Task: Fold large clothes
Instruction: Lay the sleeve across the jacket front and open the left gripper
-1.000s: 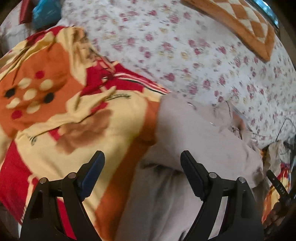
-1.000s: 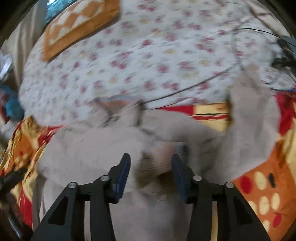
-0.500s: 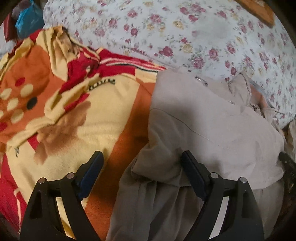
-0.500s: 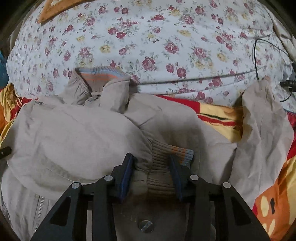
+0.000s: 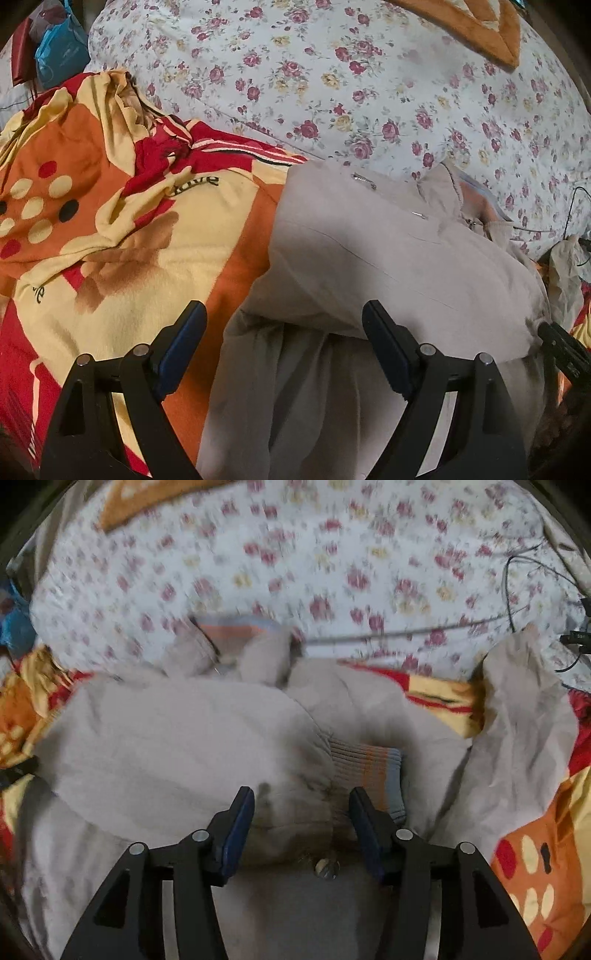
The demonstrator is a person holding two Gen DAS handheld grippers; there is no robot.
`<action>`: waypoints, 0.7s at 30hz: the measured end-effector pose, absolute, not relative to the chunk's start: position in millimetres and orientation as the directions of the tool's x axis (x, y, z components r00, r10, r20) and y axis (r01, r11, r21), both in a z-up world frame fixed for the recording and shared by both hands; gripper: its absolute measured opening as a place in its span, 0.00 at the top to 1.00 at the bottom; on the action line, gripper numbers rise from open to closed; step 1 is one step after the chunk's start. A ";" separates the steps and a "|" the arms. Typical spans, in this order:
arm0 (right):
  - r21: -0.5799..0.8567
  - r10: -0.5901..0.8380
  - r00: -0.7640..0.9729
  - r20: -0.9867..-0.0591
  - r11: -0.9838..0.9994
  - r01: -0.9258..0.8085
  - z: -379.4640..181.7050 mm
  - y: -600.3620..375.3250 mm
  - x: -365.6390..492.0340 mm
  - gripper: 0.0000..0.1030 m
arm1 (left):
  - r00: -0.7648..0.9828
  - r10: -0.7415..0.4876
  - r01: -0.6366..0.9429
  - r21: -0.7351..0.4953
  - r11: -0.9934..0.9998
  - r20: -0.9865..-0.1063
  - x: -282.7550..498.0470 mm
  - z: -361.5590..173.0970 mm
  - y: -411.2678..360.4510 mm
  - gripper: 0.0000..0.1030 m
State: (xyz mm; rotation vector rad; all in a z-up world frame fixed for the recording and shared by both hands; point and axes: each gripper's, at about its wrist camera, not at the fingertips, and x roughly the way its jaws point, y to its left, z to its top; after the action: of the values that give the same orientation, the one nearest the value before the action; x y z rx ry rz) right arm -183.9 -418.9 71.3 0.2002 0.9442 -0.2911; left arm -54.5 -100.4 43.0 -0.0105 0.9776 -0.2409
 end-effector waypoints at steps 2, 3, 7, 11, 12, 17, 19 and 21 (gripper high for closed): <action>0.061 -0.145 0.549 -0.823 0.938 0.340 73.9 -421.2 -193.5 0.40 | 0.542 -0.209 0.206 -0.113 0.972 -0.814 -57.2 45.6 -103.0 0.16; 0.064 -0.144 0.546 -0.825 0.937 0.344 74.2 -421.5 -196.8 0.40 | 0.552 -0.205 0.214 -0.100 0.972 -0.808 -59.8 47.8 -105.7 0.16; 0.069 -0.156 0.548 -0.822 0.927 0.368 78.1 -423.8 -203.6 0.40 | 0.587 -0.186 0.242 -0.049 0.969 -0.788 -68.8 54.2 -114.2 0.16; 0.098 -0.136 0.574 -0.808 0.928 0.359 79.6 -422.0 -204.2 0.40 | 0.597 -0.182 0.262 -0.024 0.965 -0.781 -72.8 54.8 -120.5 0.16; 0.099 -0.133 0.578 -0.805 0.930 0.353 78.5 -420.8 -203.2 0.40 | 0.597 -0.179 0.264 -0.019 0.964 -0.782 -72.3 54.1 -121.9 0.16; 0.101 -0.119 0.577 -0.808 0.937 0.335 69.5 -418.5 -196.9 0.40 | 0.594 -0.173 0.275 -0.004 0.961 -0.785 -70.3 49.5 -128.1 0.16; 0.089 -0.128 0.572 -0.810 0.937 0.337 65.4 -417.8 -192.4 0.40 | 0.590 -0.173 0.279 -0.002 0.960 -0.789 -68.7 46.6 -130.6 0.16; 0.083 -0.137 0.569 -0.811 0.936 0.343 62.7 -419.2 -188.6 0.40 | 0.587 -0.162 0.280 0.010 0.960 -0.793 -66.2 42.4 -133.7 0.16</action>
State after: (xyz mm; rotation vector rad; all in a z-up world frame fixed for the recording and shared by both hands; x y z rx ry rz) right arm -188.6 -419.2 62.7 0.2427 0.9250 -0.2851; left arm -66.2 -133.7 42.4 0.1393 0.9086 -0.2584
